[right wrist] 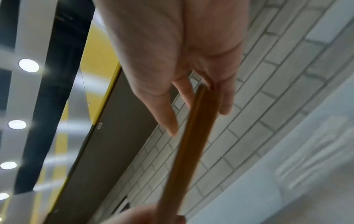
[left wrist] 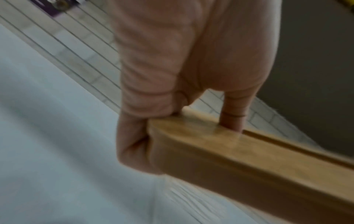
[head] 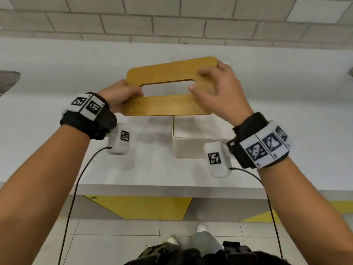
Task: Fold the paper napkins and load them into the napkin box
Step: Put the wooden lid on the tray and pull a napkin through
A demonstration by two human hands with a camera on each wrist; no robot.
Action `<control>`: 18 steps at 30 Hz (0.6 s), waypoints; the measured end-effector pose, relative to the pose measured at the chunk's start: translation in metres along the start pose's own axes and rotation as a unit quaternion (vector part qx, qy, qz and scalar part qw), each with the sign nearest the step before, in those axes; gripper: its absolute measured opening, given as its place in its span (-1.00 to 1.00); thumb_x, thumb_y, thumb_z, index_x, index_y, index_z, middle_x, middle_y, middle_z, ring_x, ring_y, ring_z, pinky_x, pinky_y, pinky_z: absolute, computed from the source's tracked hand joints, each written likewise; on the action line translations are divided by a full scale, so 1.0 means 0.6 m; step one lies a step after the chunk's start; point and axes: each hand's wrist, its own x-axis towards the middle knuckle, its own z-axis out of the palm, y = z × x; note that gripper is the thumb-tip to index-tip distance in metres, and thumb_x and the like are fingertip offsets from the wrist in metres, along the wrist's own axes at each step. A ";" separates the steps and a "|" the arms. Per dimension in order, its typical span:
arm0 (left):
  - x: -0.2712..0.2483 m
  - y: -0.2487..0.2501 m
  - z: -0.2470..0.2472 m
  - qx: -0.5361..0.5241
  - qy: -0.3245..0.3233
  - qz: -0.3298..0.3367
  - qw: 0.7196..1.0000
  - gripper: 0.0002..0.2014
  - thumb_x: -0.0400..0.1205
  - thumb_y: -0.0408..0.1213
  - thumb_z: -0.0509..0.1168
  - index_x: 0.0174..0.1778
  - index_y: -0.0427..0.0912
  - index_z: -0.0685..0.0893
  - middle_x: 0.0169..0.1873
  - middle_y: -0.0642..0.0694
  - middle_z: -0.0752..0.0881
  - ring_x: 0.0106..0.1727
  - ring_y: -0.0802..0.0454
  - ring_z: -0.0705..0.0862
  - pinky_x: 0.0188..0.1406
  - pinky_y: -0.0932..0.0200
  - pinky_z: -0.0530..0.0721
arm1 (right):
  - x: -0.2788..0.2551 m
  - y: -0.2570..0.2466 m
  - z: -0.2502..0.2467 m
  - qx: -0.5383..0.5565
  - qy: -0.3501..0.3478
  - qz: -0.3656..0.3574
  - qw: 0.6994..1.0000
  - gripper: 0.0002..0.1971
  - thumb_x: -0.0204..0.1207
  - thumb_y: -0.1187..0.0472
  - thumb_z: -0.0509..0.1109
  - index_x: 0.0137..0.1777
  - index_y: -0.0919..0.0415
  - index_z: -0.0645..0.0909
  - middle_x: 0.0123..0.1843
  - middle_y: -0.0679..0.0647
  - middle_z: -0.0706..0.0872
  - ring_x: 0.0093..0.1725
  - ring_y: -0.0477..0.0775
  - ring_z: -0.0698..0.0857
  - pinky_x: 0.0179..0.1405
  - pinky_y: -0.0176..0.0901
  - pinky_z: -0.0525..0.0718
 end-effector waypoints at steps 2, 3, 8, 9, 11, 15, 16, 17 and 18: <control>-0.008 0.014 0.036 0.012 0.000 -0.002 1.000 -0.48 0.61 -0.23 0.29 0.46 -0.22 0.30 0.15 -0.16 0.54 0.13 -0.10 0.56 -0.15 0.06 0.60 | 0.013 0.017 -0.023 -0.064 -0.021 0.041 0.997 -0.37 0.49 0.04 0.43 0.52 0.17 0.34 0.56 0.17 0.28 0.53 0.10 0.30 0.38 -0.33 0.24; -0.013 0.020 0.052 0.027 0.009 -0.003 1.000 -0.42 0.60 -0.19 0.30 0.50 -0.21 0.25 0.22 -0.17 0.51 0.16 -0.11 0.57 -0.13 0.04 0.63 | 0.018 0.027 -0.034 -0.085 -0.031 0.063 0.994 -0.34 0.50 0.02 0.42 0.55 0.17 0.28 0.54 0.17 0.33 0.51 0.13 0.34 0.37 -0.25 0.29; -0.032 0.028 0.109 0.100 0.024 0.016 0.995 -0.40 0.60 -0.04 0.30 0.50 -0.19 0.28 0.27 -0.17 0.50 0.10 -0.18 0.66 0.08 -0.18 0.71 | 0.013 0.081 -0.077 -0.105 -0.055 0.125 0.985 -0.48 0.67 0.08 0.19 0.58 0.22 0.26 0.54 0.18 0.41 0.51 0.20 0.38 0.40 -0.11 0.35; -0.036 0.029 0.117 0.136 0.036 0.026 0.990 -0.39 0.61 0.00 0.27 0.50 -0.21 0.30 0.30 -0.18 0.51 0.15 -0.17 0.64 0.15 -0.16 0.68 | 0.007 0.091 -0.082 -0.104 -0.060 0.135 0.984 -0.48 0.67 0.09 0.18 0.59 0.22 0.25 0.54 0.17 0.40 0.50 0.20 0.38 0.40 -0.11 0.36; -0.042 0.028 0.135 0.192 0.049 0.046 0.979 -0.43 0.65 0.04 0.20 0.48 -0.23 0.35 0.31 -0.19 0.53 0.14 -0.14 0.61 0.17 -0.05 0.65 | -0.007 0.113 -0.089 -0.092 -0.067 0.157 0.981 -0.48 0.67 0.07 0.18 0.59 0.21 0.24 0.54 0.16 0.40 0.49 0.18 0.39 0.35 -0.14 0.38; -0.049 0.017 0.170 0.237 0.037 0.044 0.970 -0.50 0.69 0.01 0.12 0.46 -0.24 0.38 0.30 -0.19 0.55 0.08 -0.11 0.58 0.06 0.05 0.58 | -0.035 0.152 -0.086 -0.074 -0.082 0.185 0.977 -0.43 0.63 0.01 0.25 0.57 0.22 0.25 0.50 0.16 0.44 0.46 0.16 0.43 0.29 -0.17 0.40; -0.049 0.014 0.175 0.241 0.038 0.044 0.969 -0.50 0.69 0.01 0.12 0.46 -0.23 0.37 0.32 -0.19 0.55 0.13 -0.13 0.57 0.09 0.04 0.57 | -0.039 0.159 -0.083 -0.073 -0.087 0.190 0.975 -0.42 0.63 0.01 0.25 0.58 0.22 0.24 0.50 0.17 0.44 0.45 0.17 0.43 0.30 -0.15 0.40; -0.048 0.011 0.178 0.241 0.041 0.043 0.969 -0.49 0.69 0.00 0.13 0.47 -0.23 0.36 0.34 -0.19 0.54 0.20 -0.15 0.57 0.13 0.03 0.55 | -0.041 0.165 -0.080 -0.071 -0.091 0.194 0.974 -0.43 0.63 0.02 0.24 0.58 0.21 0.23 0.51 0.17 0.43 0.45 0.18 0.43 0.29 -0.14 0.40; -0.048 0.010 0.181 0.240 0.045 0.042 0.969 -0.49 0.69 0.00 0.13 0.49 -0.23 0.34 0.36 -0.20 0.53 0.26 -0.16 0.56 0.16 0.02 0.53 | -0.043 0.170 -0.076 -0.067 -0.094 0.196 0.974 -0.43 0.64 0.03 0.23 0.59 0.21 0.22 0.51 0.18 0.42 0.44 0.18 0.43 0.27 -0.16 0.40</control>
